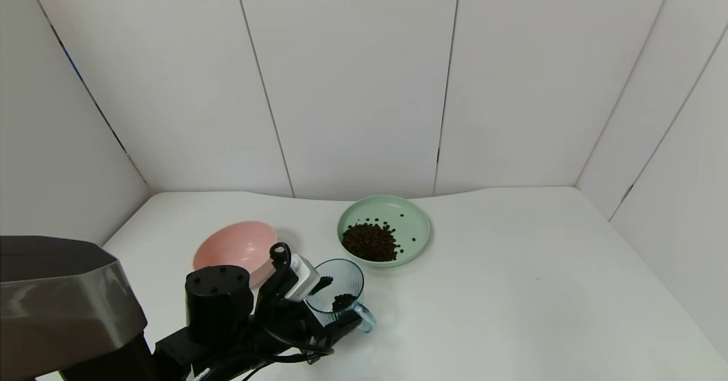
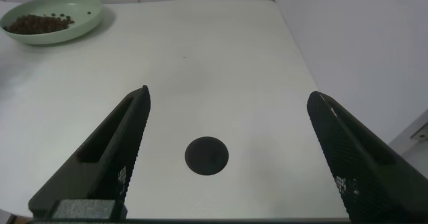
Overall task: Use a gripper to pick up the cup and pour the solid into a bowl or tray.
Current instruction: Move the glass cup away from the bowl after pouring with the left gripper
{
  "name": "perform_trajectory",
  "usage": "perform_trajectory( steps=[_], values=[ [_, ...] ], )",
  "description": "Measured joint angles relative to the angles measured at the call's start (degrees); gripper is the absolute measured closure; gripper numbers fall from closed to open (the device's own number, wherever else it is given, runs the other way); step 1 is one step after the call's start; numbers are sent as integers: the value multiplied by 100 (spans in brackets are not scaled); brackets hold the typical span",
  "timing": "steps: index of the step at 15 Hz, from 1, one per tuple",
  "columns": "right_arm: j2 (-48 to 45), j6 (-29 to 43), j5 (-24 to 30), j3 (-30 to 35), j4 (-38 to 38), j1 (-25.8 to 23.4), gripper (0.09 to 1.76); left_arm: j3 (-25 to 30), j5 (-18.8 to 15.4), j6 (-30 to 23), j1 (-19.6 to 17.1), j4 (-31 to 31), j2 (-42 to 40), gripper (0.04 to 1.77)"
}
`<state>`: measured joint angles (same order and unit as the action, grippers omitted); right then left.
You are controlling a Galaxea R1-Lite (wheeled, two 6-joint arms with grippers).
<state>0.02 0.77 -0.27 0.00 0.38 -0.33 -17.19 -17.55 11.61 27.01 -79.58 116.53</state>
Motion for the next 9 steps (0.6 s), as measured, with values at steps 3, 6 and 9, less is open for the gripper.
perform_trajectory(
  steps=[3,6,9],
  values=[
    [0,0,-2,0,4,-2,14,101,0,-11,-9,-571,304,51],
    [0,2,-2,0,4,-5,14,167,6,-15,-20,-591,389,51],
    [0,2,0,0,2,-2,14,195,6,-15,-17,-597,390,51]
  ],
)
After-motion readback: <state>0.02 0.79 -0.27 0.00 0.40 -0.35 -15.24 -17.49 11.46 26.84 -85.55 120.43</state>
